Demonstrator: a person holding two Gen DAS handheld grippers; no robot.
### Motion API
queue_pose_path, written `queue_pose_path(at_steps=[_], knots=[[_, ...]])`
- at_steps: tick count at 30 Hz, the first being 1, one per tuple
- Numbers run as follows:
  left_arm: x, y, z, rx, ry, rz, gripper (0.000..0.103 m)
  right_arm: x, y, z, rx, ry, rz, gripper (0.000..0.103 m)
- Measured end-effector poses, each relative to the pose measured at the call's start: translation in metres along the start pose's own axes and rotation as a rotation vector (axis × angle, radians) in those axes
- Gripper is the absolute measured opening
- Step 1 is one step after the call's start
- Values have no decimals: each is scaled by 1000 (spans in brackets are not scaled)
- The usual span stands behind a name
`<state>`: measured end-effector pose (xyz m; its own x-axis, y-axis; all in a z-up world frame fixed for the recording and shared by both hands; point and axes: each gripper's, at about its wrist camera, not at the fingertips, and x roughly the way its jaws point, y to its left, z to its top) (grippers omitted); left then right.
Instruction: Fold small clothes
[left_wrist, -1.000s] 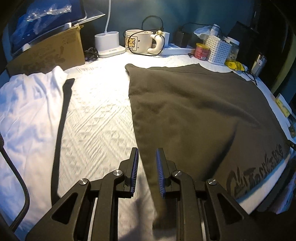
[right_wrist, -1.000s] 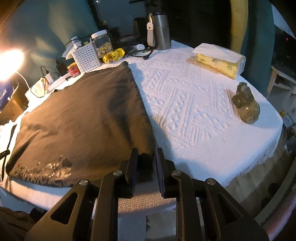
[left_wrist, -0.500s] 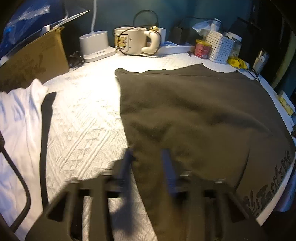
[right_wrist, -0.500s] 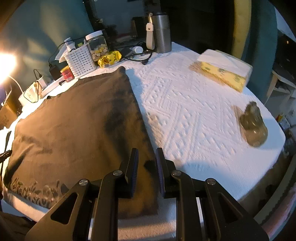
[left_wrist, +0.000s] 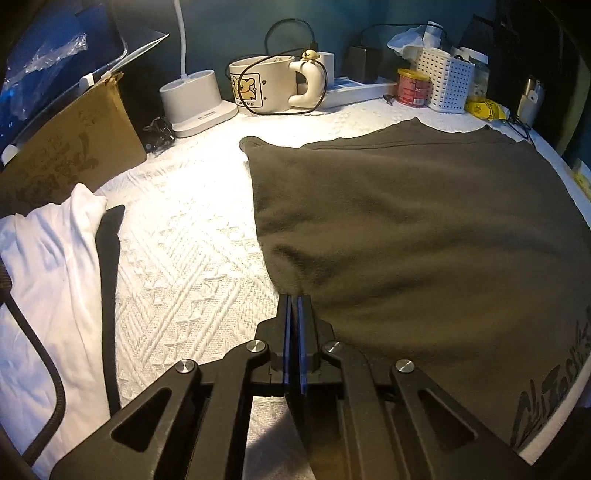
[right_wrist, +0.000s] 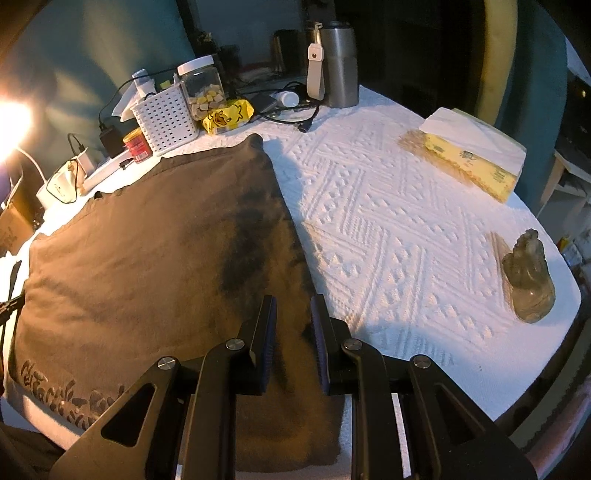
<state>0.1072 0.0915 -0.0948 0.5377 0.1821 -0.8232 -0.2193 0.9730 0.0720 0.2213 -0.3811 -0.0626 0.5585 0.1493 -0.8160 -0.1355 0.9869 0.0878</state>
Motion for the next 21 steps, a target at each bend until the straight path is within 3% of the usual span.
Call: queue_pose_path(at_steps=[14,16,17,18,21], knots=[[-26,5,-5,-45,-23,-74,5,-16,13,-7,-27,-6,-17,21],[-34,3,-7,-42,-36,-81,5,-19,14,-10,-31,-5,-34,39],[-37,1,-8,-42,-40,-84,5,-21,14,-11,-29,-7,-32,61],[-40,0,-8,-43,-44,-86,5,-25,13,-13,-24,-13,-25,66],[-50,-2,-9,-54,-55,-97,5,-33,14,-17,-25,-17,-19,66]])
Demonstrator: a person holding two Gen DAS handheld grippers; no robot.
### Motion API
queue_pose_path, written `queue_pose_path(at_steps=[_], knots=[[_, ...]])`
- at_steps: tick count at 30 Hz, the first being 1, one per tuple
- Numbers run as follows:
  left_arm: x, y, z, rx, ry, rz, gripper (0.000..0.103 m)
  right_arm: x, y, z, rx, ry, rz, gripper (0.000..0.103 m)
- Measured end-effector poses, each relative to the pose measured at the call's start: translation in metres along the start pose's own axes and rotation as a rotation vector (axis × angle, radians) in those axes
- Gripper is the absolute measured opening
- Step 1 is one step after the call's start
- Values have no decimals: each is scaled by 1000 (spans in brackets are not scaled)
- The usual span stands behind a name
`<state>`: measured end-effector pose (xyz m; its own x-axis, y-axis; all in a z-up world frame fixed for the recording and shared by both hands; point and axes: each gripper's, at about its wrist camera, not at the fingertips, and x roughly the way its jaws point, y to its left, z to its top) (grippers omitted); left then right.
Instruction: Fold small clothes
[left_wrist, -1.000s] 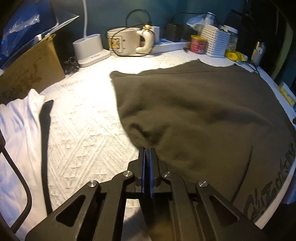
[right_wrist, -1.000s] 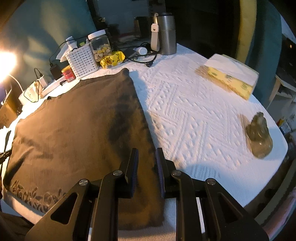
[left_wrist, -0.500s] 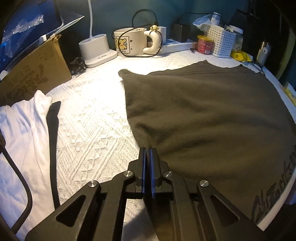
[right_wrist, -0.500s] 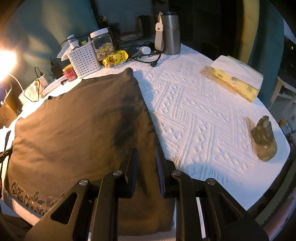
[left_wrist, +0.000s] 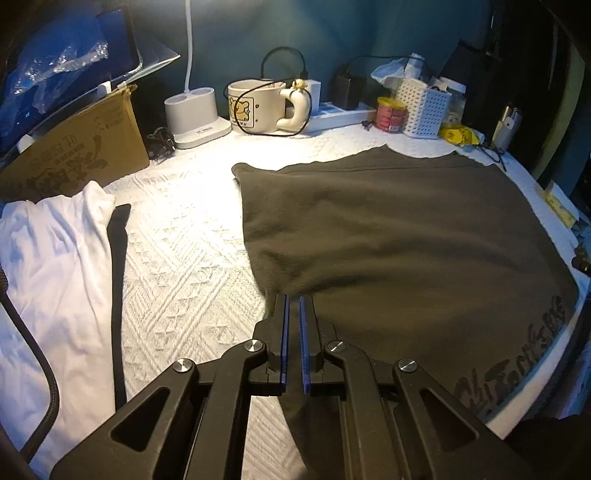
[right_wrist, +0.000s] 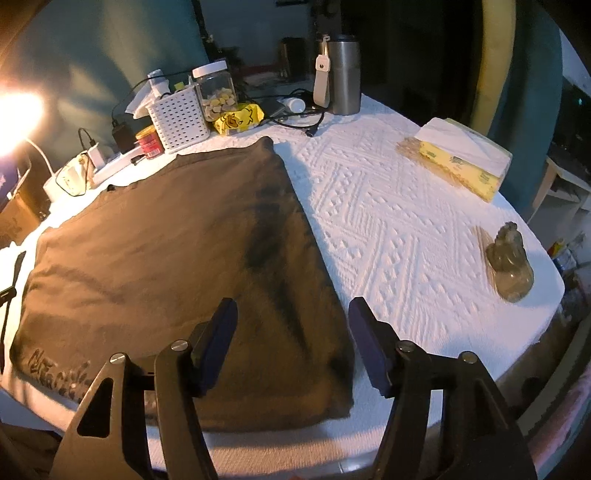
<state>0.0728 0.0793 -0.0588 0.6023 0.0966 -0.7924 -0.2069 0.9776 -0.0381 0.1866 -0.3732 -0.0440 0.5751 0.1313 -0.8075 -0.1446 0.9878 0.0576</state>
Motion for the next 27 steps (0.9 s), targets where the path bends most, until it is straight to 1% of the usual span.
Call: queue_pose_path(at_steps=[2,4,5,6,7,8,9,11,13,15,17,20,23,27], knots=[[-6,-2,-1,-2,-8,-15,6,-5,0,-3,1,-2,-1,66],[-12,-6,-2,-2,-16,-16,14,-9,-1,-8,5,-1,-1,66],[-14,-8,-3,-2,-20,-14,30,-11,-2,-11,12,1,0,66],[-17,-11,-3,0,-31,-13,52,-11,-3,-13,18,3,1,66],[-20,-13,-4,1,-49,-17,61,-12,-4,-16,29,7,3,66],[-25,-16,-6,3,-76,-29,74,-12,-4,-20,36,13,5,66],[-29,-19,-7,3,-100,-48,78,-12,-3,-23,39,16,8,66],[-31,-24,-8,-4,-112,-75,78,-12,-3,-30,62,30,15,66],[-31,-32,-8,6,-110,-75,78,-11,-4,-37,98,58,14,66],[-29,-39,-10,24,-107,-77,78,-12,-3,-45,101,73,14,66],[-28,-46,-11,34,-97,-94,78,-13,-1,-50,105,83,19,67],[-27,-55,-13,51,-88,-116,78,-15,2,-52,107,101,41,67],[-27,-61,-14,66,-87,-116,78,-14,0,-52,121,118,41,67],[-25,-60,-11,60,-75,-119,78,-12,-3,-53,147,131,47,68]])
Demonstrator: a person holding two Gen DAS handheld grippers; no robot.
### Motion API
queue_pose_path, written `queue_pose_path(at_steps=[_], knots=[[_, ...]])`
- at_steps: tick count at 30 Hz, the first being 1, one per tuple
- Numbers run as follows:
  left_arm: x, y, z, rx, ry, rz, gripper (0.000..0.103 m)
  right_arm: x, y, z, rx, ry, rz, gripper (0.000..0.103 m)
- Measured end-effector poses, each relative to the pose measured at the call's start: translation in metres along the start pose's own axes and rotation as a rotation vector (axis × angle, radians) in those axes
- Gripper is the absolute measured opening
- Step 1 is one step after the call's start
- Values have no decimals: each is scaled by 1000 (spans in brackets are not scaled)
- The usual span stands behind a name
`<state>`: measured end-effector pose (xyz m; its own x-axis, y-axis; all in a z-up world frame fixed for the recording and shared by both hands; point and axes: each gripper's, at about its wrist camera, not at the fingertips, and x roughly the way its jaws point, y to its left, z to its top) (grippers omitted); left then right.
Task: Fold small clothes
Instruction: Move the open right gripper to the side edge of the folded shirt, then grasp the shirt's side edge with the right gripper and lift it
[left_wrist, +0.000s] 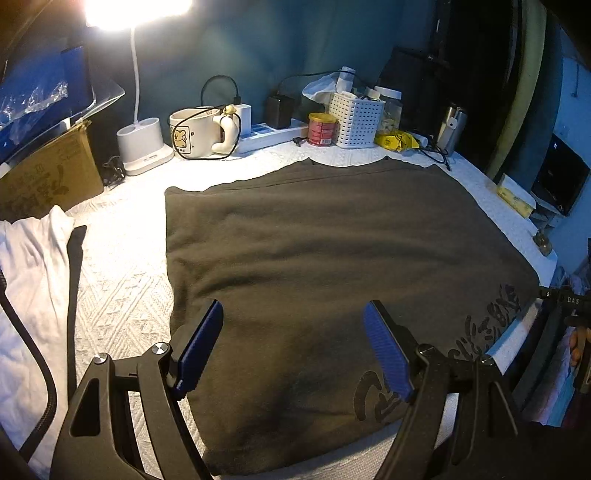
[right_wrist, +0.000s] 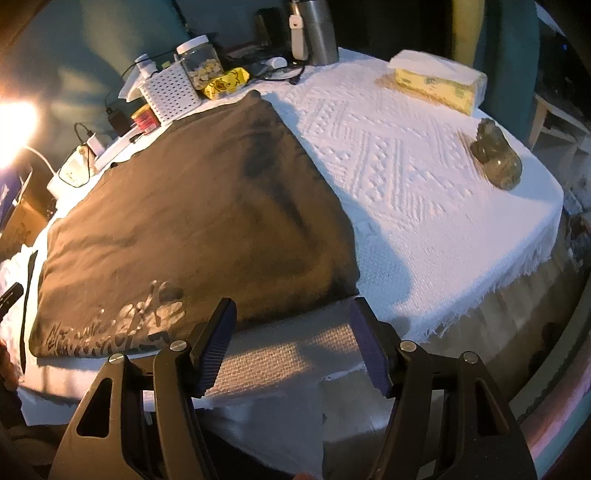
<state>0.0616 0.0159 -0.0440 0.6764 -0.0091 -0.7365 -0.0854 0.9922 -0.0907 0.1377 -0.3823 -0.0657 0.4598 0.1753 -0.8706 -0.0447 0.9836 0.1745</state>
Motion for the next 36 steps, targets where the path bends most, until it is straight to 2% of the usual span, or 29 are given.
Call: queue_pose_path(at_steps=[13,20,27,29,36], knots=[[15,10,13,-20,36,4,78,14,15,16,78,-32,81,70],[23,22,24,-35,47,18,78,30,30,34,66,-56,99,70],[37,30,32,-40,76,27,78,46,38,51,27,-84,84,70],[40,33,34,-44,78,28,78,50,41,56,4,-88,57,70],[53,40,39,-58,90,18,78,42,31,48,67,-76,17,70]])
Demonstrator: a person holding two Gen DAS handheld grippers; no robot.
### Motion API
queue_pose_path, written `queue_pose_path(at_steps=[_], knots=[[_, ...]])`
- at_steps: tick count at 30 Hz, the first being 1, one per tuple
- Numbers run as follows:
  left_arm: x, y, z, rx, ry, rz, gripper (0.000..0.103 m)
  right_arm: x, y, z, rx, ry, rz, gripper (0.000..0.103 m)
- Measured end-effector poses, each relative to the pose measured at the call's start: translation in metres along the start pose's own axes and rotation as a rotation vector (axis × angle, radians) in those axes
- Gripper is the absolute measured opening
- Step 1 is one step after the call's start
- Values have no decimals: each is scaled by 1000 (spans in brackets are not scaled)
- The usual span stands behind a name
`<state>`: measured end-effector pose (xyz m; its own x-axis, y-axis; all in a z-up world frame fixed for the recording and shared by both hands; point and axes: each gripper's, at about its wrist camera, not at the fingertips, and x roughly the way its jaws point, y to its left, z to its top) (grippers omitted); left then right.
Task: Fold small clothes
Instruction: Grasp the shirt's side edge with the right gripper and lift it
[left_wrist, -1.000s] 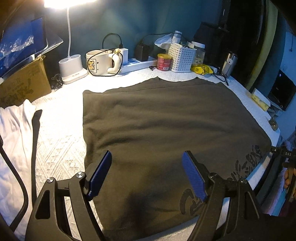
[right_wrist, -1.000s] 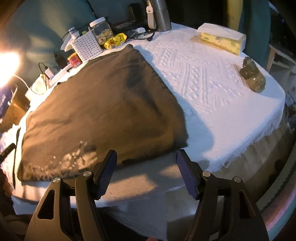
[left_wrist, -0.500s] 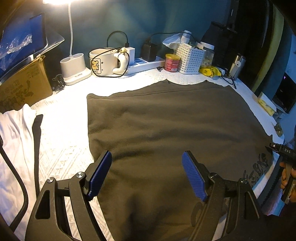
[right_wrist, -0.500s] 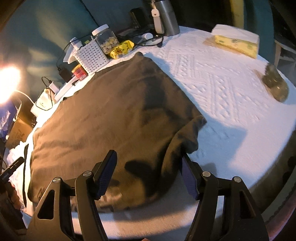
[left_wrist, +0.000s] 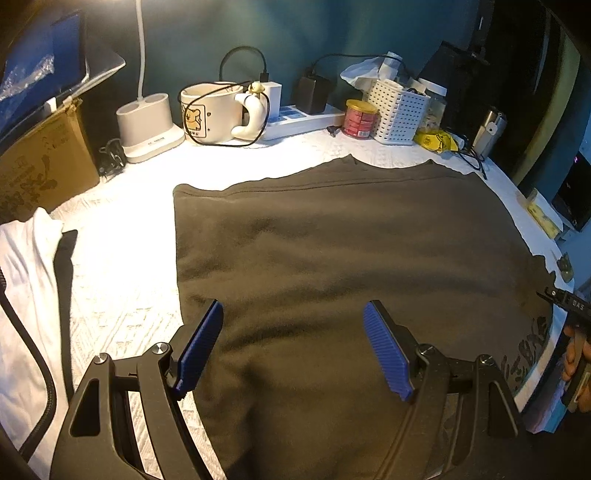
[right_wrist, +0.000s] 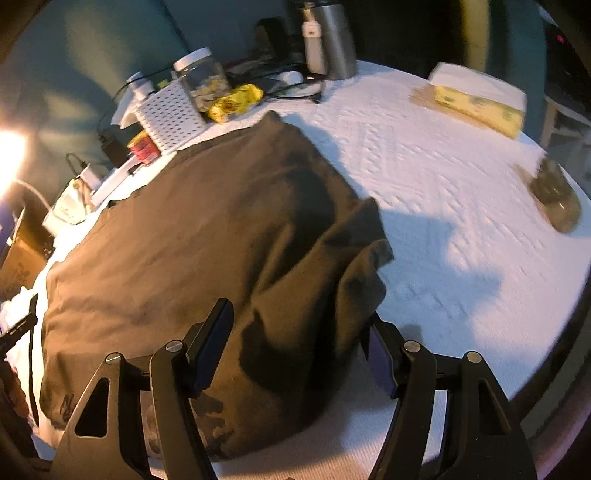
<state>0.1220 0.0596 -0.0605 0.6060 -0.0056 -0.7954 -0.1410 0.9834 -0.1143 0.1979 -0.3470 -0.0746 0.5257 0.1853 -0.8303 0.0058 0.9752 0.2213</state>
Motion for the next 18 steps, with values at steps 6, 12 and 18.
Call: queue_pose_path(at_steps=[6,12,18], knots=[[7,1,5,14,8,-12,78,10,11,5,-19,-46,-18,70],[6,13,11,-9,0,3,78,29,23,24,-40,-62,13,70],[6,26,14,-43,-4,16,78,50,39,45,-97,-48,23,62]])
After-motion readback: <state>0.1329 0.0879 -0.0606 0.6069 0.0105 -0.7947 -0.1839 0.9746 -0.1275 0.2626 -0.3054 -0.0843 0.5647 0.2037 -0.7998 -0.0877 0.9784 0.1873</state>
